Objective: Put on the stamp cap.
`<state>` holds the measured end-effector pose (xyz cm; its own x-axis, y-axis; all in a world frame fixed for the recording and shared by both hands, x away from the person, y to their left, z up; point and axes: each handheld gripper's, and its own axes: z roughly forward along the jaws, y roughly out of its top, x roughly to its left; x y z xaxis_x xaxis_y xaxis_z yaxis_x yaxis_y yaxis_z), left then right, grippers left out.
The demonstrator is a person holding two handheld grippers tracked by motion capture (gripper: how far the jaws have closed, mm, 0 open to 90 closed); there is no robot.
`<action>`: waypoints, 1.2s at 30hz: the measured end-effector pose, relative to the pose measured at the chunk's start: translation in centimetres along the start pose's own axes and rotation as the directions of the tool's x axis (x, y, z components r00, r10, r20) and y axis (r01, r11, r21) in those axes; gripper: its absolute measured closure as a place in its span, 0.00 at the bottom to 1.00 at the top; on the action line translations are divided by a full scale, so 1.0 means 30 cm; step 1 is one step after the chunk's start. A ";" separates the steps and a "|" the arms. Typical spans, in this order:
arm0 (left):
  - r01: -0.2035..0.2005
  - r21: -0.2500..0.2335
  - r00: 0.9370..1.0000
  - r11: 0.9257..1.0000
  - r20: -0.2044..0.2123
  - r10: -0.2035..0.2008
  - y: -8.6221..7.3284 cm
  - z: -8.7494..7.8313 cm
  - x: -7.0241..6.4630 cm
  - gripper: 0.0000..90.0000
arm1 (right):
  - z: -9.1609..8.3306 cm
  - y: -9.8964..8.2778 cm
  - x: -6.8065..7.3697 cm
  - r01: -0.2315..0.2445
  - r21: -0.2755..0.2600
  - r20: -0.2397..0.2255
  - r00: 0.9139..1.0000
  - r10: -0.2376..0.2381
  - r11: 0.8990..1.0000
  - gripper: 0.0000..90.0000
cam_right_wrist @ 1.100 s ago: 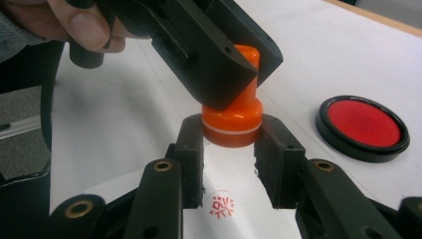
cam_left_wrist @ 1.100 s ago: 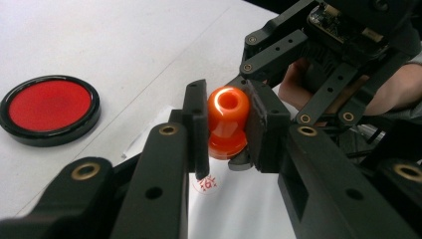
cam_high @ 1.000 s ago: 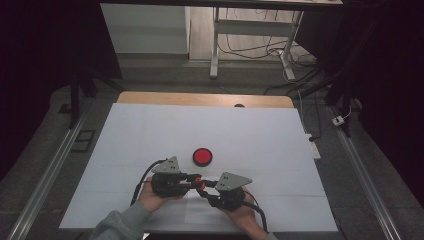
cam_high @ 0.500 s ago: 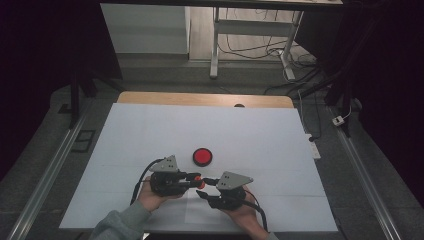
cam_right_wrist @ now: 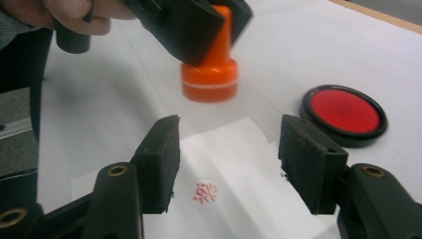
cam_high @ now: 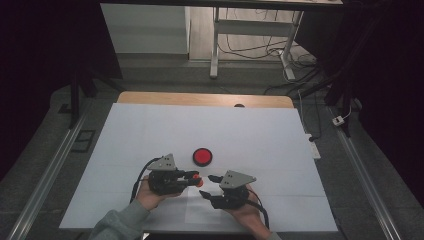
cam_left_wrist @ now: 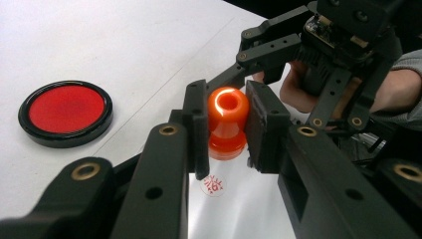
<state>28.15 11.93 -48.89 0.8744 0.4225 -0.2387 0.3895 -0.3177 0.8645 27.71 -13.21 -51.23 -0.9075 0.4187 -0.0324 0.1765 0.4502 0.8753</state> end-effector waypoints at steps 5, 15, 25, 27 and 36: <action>-0.002 0.003 1.000 1.000 -0.004 0.002 -0.001 -0.002 0.002 0.81 | -0.033 -0.012 -0.023 -0.009 0.008 0.039 0.999 0.008 1.000 0.45; -0.002 0.005 1.000 1.000 -0.010 0.002 -0.001 -0.002 0.002 0.81 | -0.156 -0.057 -0.097 -0.051 -0.008 0.119 0.992 0.052 0.999 0.44; -0.001 0.001 1.000 1.000 -0.016 0.001 0.000 -0.007 0.004 0.81 | -0.273 -0.100 -0.150 -0.065 -0.017 0.193 0.979 0.067 0.998 0.44; -0.003 0.001 1.000 1.000 -0.018 0.003 0.000 -0.007 0.005 0.81 | -0.293 -0.110 -0.161 -0.064 -0.013 0.211 0.975 0.065 0.998 0.44; -0.003 0.004 0.999 1.000 -0.040 0.003 0.001 -0.010 0.011 0.81 | -0.405 -0.175 -0.211 -0.087 -0.009 0.277 0.957 0.086 0.996 0.44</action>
<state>28.37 12.32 -48.81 0.8631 0.4555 -0.2183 0.3882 -0.3218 0.8636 27.90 -27.80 -49.77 -0.7480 0.6577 -0.0893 0.2510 0.4049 0.8793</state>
